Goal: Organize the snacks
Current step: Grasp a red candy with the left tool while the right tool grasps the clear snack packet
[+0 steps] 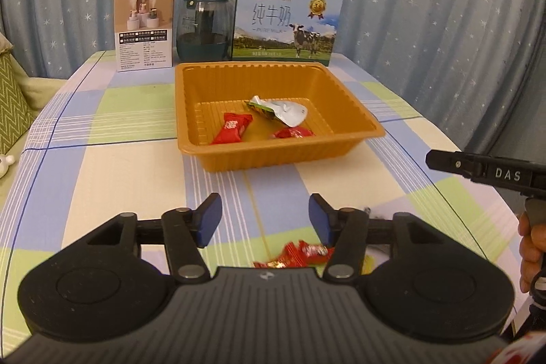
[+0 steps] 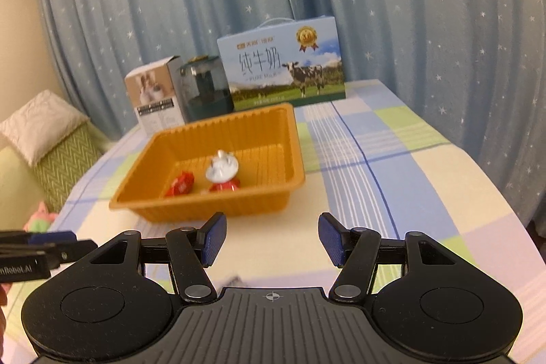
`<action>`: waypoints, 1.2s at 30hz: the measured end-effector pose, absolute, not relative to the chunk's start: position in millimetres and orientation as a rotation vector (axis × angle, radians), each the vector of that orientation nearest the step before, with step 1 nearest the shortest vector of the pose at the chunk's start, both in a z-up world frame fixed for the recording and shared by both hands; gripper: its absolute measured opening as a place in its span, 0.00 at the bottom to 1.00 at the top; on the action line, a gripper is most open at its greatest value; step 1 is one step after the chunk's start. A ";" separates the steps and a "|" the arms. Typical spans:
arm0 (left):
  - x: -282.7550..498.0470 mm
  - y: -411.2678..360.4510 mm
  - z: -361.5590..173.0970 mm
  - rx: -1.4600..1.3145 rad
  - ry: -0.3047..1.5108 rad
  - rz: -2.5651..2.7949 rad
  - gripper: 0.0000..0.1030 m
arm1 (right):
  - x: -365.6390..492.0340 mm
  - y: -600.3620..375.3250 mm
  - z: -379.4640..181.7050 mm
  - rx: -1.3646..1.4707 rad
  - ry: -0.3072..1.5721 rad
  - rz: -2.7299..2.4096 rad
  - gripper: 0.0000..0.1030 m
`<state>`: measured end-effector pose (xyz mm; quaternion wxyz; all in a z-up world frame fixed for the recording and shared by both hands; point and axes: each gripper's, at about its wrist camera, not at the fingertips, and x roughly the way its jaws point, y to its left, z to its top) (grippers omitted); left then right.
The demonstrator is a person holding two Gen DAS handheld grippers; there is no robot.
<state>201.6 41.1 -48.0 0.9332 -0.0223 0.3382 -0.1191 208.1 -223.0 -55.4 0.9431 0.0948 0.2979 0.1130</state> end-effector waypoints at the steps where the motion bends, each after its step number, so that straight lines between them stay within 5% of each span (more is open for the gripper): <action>1: 198.1 39.9 -48.7 -0.036 0.690 -0.247 0.58 | 204.0 -223.7 -57.3 0.186 0.609 0.234 0.58; 9: 175.5 35.4 -66.4 0.088 0.725 -0.272 0.67 | 186.5 -231.8 -73.1 0.110 0.640 0.259 0.58; 36: 201.3 28.7 -97.6 0.267 0.792 -0.383 0.68 | 229.8 -193.5 -128.8 -0.169 0.843 0.531 0.58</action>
